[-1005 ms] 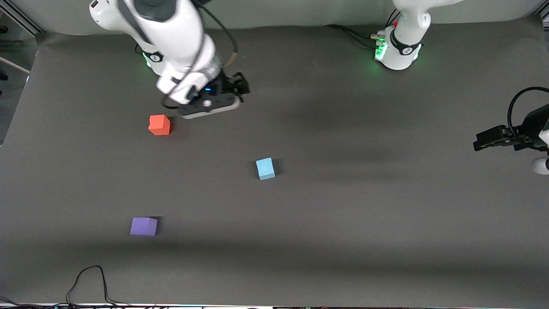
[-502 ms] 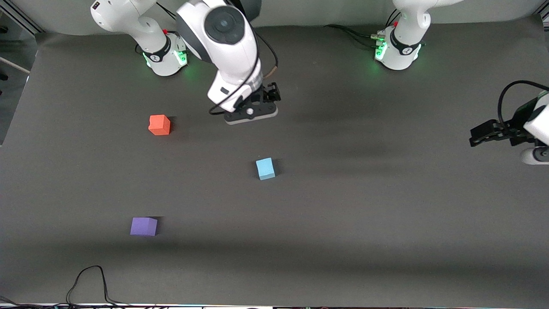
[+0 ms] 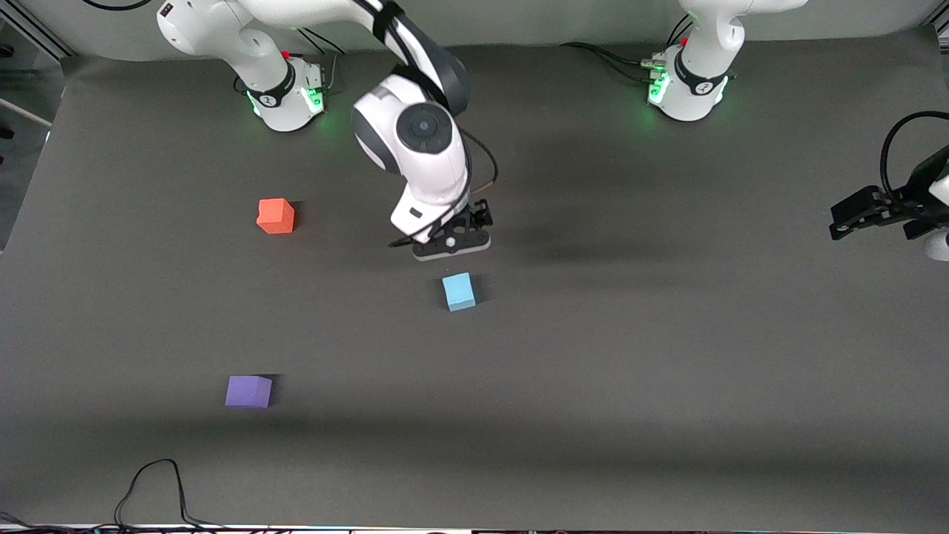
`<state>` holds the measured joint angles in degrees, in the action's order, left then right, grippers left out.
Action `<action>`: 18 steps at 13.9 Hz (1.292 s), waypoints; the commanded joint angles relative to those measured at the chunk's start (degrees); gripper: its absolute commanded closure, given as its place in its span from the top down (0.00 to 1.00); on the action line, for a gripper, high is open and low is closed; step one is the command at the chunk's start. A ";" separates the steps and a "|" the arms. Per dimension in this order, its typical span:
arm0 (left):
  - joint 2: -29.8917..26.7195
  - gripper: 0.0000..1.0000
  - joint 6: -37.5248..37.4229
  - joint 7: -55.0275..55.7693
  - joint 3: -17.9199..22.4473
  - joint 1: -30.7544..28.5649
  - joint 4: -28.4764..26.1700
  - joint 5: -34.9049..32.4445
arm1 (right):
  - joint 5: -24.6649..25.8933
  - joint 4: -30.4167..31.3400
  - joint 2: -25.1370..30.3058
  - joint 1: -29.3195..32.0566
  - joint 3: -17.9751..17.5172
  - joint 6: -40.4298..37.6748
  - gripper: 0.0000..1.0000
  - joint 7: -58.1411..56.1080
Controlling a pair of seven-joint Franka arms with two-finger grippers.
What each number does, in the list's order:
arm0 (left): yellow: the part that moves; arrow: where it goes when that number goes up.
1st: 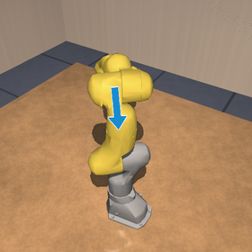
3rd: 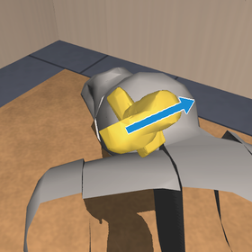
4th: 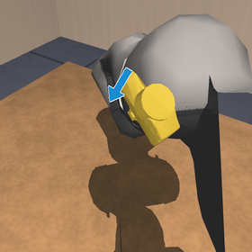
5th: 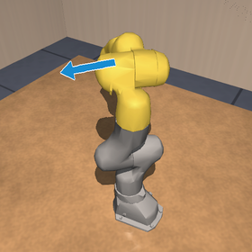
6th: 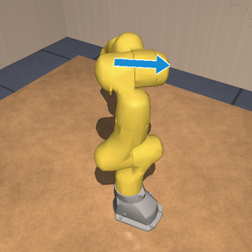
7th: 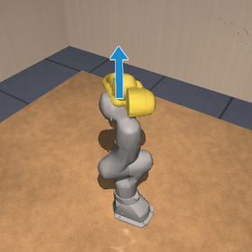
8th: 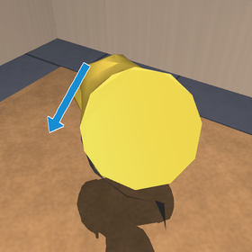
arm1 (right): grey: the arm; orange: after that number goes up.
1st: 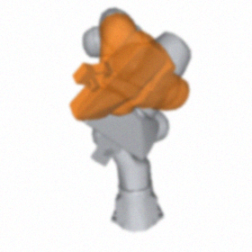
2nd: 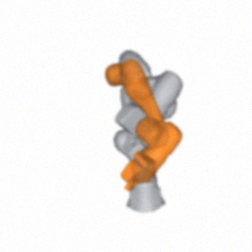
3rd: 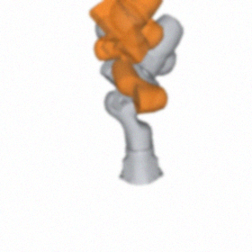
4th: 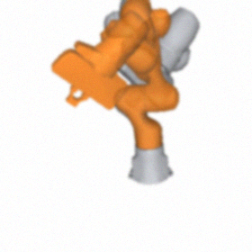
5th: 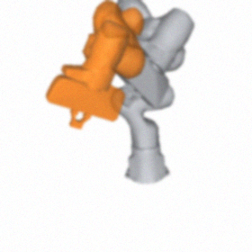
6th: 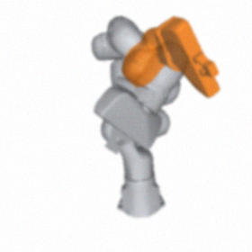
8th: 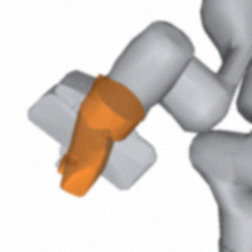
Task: Place blue block between orange and purple blocks
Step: 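Reach the right gripper to the light-blue block and grasp it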
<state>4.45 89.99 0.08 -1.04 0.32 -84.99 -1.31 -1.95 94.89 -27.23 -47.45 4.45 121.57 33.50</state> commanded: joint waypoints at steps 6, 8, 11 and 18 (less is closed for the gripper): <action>-4.98 1.00 1.77 -0.78 0.87 1.17 -6.69 -0.27 | 3.70 -0.05 -11.34 -0.10 1.18 14.91 1.00 0.34; -4.62 1.00 1.68 -0.78 0.69 1.17 -6.51 -0.10 | 3.70 -0.14 -13.45 -0.02 1.44 17.63 1.00 0.34; -4.54 1.00 1.42 -0.78 0.69 1.17 -6.16 0.17 | 3.70 -0.14 -14.51 -0.02 2.06 19.32 1.00 0.25; -4.62 1.00 -1.92 -2.45 -0.27 0.56 -6.24 0.34 | 3.62 -0.58 -14.51 0.51 2.06 19.32 0.59 0.16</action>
<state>1.40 88.95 -0.85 -1.10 0.73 -89.77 -1.15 0.35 95.05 -41.53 -47.32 6.38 140.56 33.45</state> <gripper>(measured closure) 0.000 0.348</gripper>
